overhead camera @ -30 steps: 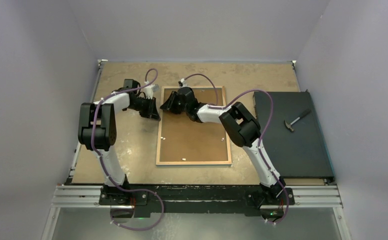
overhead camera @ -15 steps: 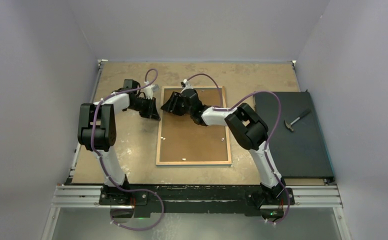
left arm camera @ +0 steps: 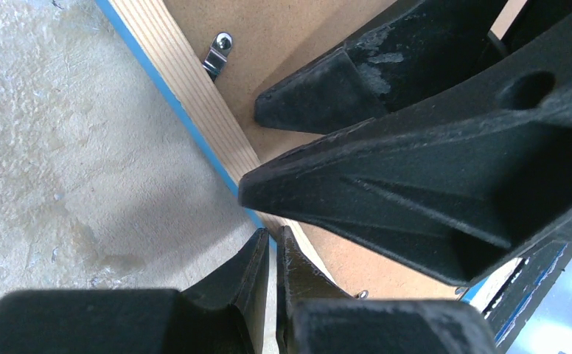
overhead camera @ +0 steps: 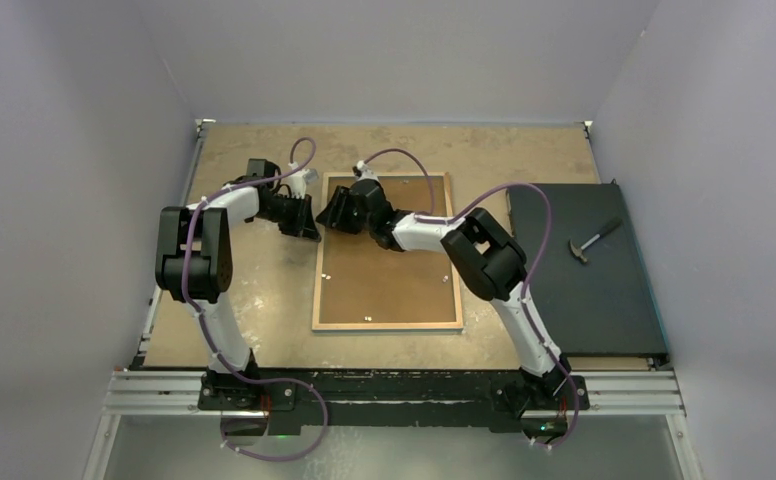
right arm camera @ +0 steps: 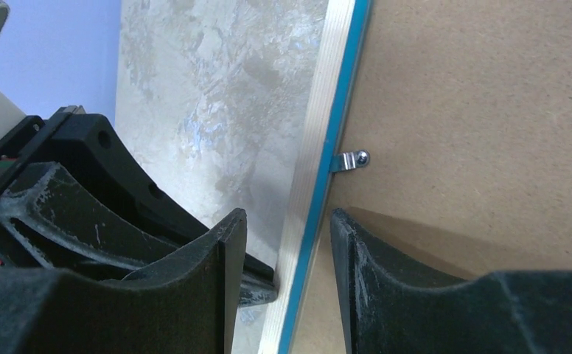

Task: Put the photo into the frame
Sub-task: Install the photo frame at the center of the board.

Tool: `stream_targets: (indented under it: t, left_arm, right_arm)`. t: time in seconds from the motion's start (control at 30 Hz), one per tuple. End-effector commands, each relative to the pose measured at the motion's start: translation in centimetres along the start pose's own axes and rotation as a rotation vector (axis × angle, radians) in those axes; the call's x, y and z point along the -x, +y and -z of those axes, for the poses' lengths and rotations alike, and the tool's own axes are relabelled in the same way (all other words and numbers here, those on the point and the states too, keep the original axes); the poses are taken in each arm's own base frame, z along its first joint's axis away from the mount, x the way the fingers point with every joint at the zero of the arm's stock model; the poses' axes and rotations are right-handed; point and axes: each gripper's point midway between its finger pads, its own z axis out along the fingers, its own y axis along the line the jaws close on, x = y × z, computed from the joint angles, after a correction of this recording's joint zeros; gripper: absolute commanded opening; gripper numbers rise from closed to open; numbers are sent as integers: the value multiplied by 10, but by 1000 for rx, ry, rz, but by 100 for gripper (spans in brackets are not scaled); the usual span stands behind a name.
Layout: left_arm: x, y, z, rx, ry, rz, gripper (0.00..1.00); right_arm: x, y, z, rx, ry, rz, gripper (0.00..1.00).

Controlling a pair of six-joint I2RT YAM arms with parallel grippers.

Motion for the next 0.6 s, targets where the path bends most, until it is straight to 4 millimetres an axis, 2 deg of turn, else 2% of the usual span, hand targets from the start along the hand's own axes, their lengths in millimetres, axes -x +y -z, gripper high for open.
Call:
stream_targets:
  t: [0.0,0.27,0.57]
  left_arm:
    - [-24,6,-2,36,69,-8,4]
    - [-26,5,-2,34,72,-16,4]
    - [-28,4,-3,25,75,-12,4]
  right_arm:
    - [9,6,-7,-26,-38,22,49]
    - [14,-6,-14,-96,-90,51,47]
    - [13,-8,-24,-111,-101,65,46]
